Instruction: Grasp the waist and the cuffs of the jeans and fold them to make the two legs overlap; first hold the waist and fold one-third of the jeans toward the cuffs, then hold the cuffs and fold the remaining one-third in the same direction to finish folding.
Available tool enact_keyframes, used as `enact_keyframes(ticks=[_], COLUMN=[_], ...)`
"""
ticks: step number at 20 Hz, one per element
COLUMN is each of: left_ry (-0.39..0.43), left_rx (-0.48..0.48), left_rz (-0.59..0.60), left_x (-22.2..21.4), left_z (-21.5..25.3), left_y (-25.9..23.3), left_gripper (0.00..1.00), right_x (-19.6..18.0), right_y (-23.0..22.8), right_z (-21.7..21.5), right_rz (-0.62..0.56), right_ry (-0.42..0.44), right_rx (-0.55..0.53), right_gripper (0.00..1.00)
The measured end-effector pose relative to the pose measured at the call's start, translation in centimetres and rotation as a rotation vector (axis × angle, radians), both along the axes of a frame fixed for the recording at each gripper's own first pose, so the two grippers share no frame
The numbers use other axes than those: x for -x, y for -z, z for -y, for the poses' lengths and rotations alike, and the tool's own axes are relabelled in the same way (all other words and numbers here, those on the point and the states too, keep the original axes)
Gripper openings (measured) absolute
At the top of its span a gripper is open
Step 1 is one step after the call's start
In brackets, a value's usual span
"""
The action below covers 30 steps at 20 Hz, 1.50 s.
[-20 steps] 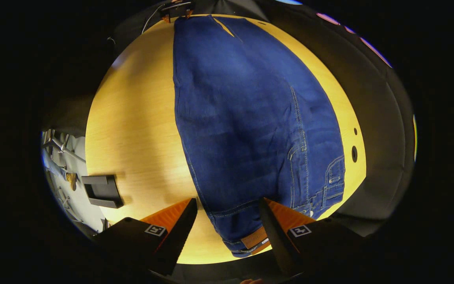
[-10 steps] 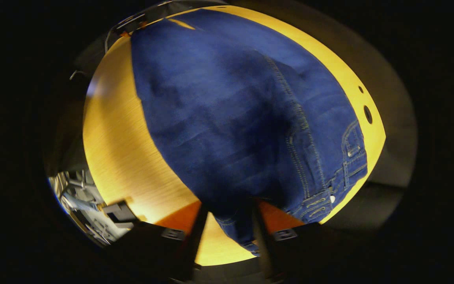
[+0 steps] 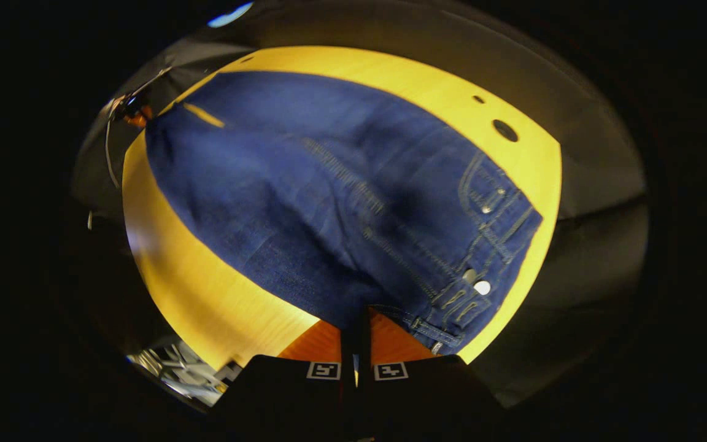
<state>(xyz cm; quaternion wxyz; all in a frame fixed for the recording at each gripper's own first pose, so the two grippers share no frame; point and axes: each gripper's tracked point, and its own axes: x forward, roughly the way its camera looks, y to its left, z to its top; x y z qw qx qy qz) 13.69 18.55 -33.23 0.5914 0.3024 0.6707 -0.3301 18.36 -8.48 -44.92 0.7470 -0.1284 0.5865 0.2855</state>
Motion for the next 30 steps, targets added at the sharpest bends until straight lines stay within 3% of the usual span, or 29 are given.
enact_keyframes(ticks=[2, 4, 8, 11, 16, 18, 20, 22, 24, 26, 30], left_ry=[-0.041, -0.134, -0.328, -0.482, -0.592, -0.614, -0.623, -0.612, -0.602, -0.598, -0.685], left_rx=[-0.006, -0.023, -0.068, -0.084, -0.200, -0.220, -0.207, -0.142, -0.038, 0.071, 0.352], left_rz=[0.061, 0.134, 0.361, 0.390, 0.544, 0.599, 0.666, 0.807, 0.928, 1.011, 1.083], left_x=[-3.5, -7.9, -16.7, -19.6, -23.2, -23.8, -24.7, -26.7, -28.2, -27.9, -23.1], left_z=[0.3, -0.1, -1.4, -1.4, -2.3, -2.8, -2.8, -2.3, -0.1, 3.1, 8.5], left_y=[-0.9, -1.0, -1.2, 0.5, 3.9, 3.4, 2.4, -0.4, -4.2, -7.2, -12.6], left_gripper=[0.06, 0.06, 0.06, 0.06, 0.06, 0.16, 0.48, 0.74, 0.91, 0.95, 0.96], right_x=[-4.7, -9.4, -15.5, -17.9, -20.1, -21.0, -22.0, -23.2, -24.1, -23.6, -18.3], right_y=[-3.0, -5.1, -5.5, -2.7, 2.6, 2.9, 2.0, 0.4, -2.0, -4.3, -4.7], right_z=[-1.2, -1.8, -0.9, -1.0, -2.5, -1.9, -2.0, -1.3, 0.0, 2.9, 7.5], right_rz=[0.127, 0.204, 0.261, 0.255, 0.231, 0.246, 0.253, 0.279, 0.325, 0.358, 0.253], right_ry=[0.035, 0.080, 0.295, 0.383, 0.407, 0.455, 0.544, 0.632, 0.706, 0.785, 1.138], right_rx=[-0.018, -0.028, -0.071, -0.045, 0.043, 0.027, -0.050, -0.112, -0.157, -0.150, -0.220], right_gripper=[0.05, 0.05, 0.05, 0.05, 0.05, 0.19, 0.58, 0.96, 0.96, 0.99, 0.98])
